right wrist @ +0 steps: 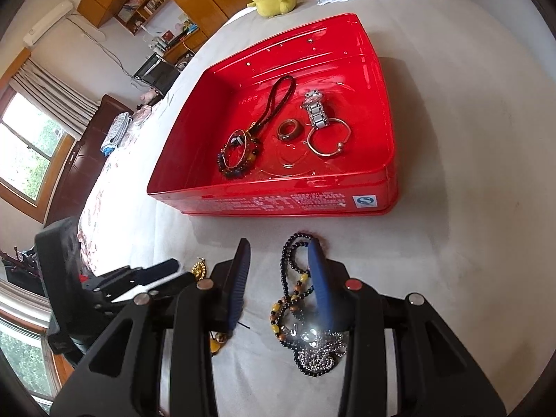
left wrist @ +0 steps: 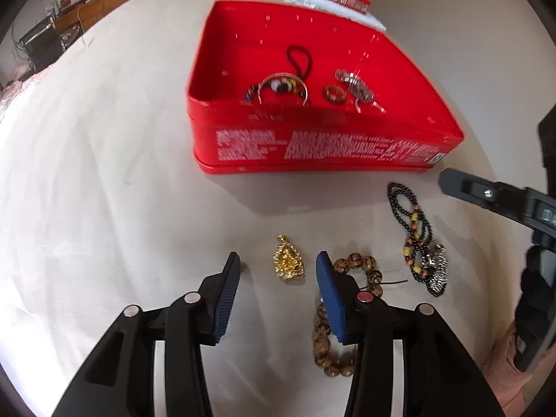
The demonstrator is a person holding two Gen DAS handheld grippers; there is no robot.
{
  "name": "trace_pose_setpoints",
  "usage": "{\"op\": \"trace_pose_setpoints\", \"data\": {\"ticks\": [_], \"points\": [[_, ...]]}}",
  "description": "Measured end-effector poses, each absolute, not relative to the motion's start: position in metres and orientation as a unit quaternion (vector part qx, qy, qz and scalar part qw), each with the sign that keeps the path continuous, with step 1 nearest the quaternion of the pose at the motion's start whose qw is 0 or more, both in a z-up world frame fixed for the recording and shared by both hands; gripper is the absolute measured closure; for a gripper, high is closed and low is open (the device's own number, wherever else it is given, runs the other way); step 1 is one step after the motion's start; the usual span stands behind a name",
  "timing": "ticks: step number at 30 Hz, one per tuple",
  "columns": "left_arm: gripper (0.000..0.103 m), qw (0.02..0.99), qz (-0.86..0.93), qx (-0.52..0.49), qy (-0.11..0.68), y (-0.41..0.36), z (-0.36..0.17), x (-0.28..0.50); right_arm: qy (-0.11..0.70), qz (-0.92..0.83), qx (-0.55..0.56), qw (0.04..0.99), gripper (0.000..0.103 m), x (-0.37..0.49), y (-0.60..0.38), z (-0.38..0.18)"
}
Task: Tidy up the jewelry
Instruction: 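Lower the left tool onto the gold pendant and close it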
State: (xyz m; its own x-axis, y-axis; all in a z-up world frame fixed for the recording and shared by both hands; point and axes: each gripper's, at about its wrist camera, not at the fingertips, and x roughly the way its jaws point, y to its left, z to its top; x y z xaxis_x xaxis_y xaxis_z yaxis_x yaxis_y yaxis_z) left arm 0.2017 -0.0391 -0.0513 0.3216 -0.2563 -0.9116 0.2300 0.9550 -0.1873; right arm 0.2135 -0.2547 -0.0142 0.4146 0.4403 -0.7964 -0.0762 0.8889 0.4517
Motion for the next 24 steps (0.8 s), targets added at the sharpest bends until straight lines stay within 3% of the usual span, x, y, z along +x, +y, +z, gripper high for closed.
{"op": "trace_pose_setpoints", "data": {"ticks": [5, 9, 12, 14, 24], "points": [[0.059, 0.819, -0.131, -0.008, 0.558, -0.046, -0.053, 0.204, 0.515, 0.161, 0.172, 0.824, 0.068, 0.211, -0.251, -0.011], [0.071, 0.822, -0.125, -0.003, 0.556, -0.051, -0.055, 0.206, 0.517, 0.164, 0.169, 0.823, 0.068, 0.210, -0.248, -0.012], [0.073, 0.820, -0.128, 0.000, 0.557, -0.057, -0.058, 0.207, 0.523, 0.162, 0.166, 0.820, 0.068, 0.211, -0.246, -0.016], [0.083, 0.821, -0.129, 0.005, 0.556, -0.060, -0.058, 0.206, 0.527, 0.161, 0.164, 0.818, 0.068, 0.212, -0.245, -0.019], [0.085, 0.825, -0.152, -0.027, 0.544, -0.043, -0.047, 0.194, 0.542, 0.141, 0.151, 0.815, 0.068, 0.218, -0.245, -0.031]]}}
